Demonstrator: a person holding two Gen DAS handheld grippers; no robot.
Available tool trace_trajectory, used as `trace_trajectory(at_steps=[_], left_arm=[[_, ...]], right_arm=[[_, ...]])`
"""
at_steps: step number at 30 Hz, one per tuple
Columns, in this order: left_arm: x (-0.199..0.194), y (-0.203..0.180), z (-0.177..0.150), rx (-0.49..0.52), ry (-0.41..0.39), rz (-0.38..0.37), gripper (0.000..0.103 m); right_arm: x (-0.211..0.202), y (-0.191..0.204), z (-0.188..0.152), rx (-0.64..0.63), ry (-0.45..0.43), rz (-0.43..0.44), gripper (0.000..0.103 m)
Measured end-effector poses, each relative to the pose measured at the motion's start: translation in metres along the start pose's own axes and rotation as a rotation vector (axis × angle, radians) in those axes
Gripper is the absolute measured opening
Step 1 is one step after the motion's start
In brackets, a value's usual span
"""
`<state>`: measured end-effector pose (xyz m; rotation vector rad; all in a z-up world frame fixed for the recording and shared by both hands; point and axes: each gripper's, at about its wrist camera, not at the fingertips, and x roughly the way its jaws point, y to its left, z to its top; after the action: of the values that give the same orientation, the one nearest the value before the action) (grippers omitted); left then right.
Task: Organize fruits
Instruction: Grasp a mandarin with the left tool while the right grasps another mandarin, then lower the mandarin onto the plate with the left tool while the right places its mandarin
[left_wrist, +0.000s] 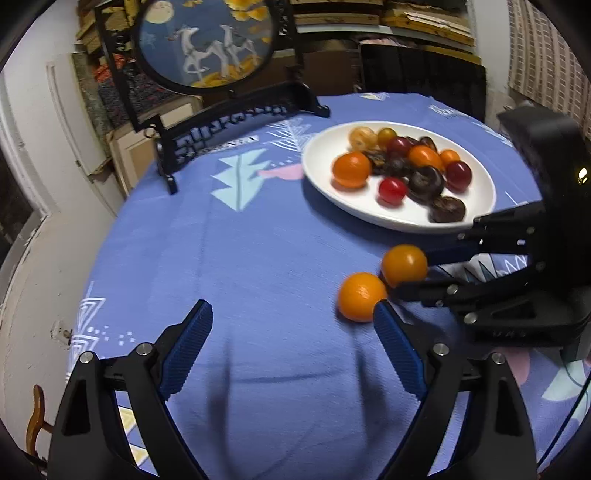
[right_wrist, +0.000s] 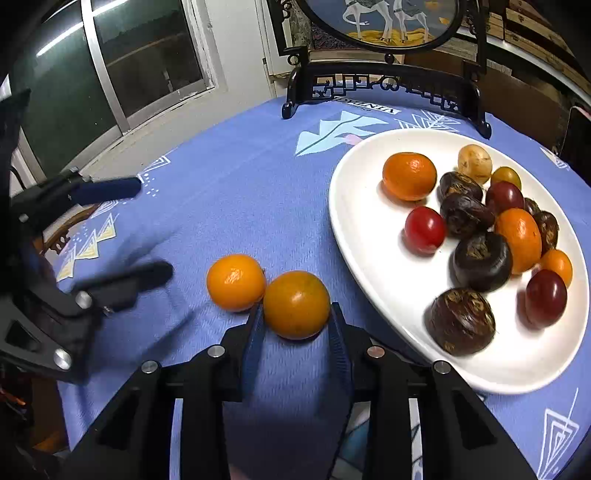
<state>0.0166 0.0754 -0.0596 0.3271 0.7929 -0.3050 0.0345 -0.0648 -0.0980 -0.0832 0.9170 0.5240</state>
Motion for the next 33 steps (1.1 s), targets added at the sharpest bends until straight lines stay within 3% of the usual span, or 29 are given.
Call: trace_trajectory(at_steps=[7,10,12,13,14,21,27,33], left_arm=[[0.020,-0.029,0.009,0.033,0.018,-0.067,0.086],[0.037,-0.040,0.014,0.048,0.037,-0.048,0.086],[0.044,-0.040,0.014,0.032,0.060,-0.054,0.072],[0.050,-0.038,0.014,0.013,0.093,-0.065,0.051],[0.054,-0.035,0.013,-0.006,0.118,-0.077,0.036],[0.034,-0.037,0.017,-0.023,0.076,-0.039,0.035],[0.007,-0.066,0.039,0.013,-0.023,0.027,0.035],[-0.004,-0.093,0.055,0.037,-0.061,0.016,0.035]], right_arm=[[-0.036,-0.013,-0.027,0.008,-0.011,-0.002,0.036],[-0.045,-0.020,-0.037,0.014,-0.025,-0.002,0.036],[-0.048,-0.022,-0.042,0.024,-0.030,0.001,0.036],[-0.049,-0.023,-0.044,0.027,-0.031,0.004,0.036],[-0.050,-0.024,-0.046,0.027,-0.032,0.006,0.036],[-0.056,-0.027,-0.054,0.041,-0.048,0.021,0.036],[-0.069,-0.029,-0.059,0.047,-0.068,0.011,0.036],[-0.082,-0.034,-0.068,0.056,-0.085,0.000,0.036]])
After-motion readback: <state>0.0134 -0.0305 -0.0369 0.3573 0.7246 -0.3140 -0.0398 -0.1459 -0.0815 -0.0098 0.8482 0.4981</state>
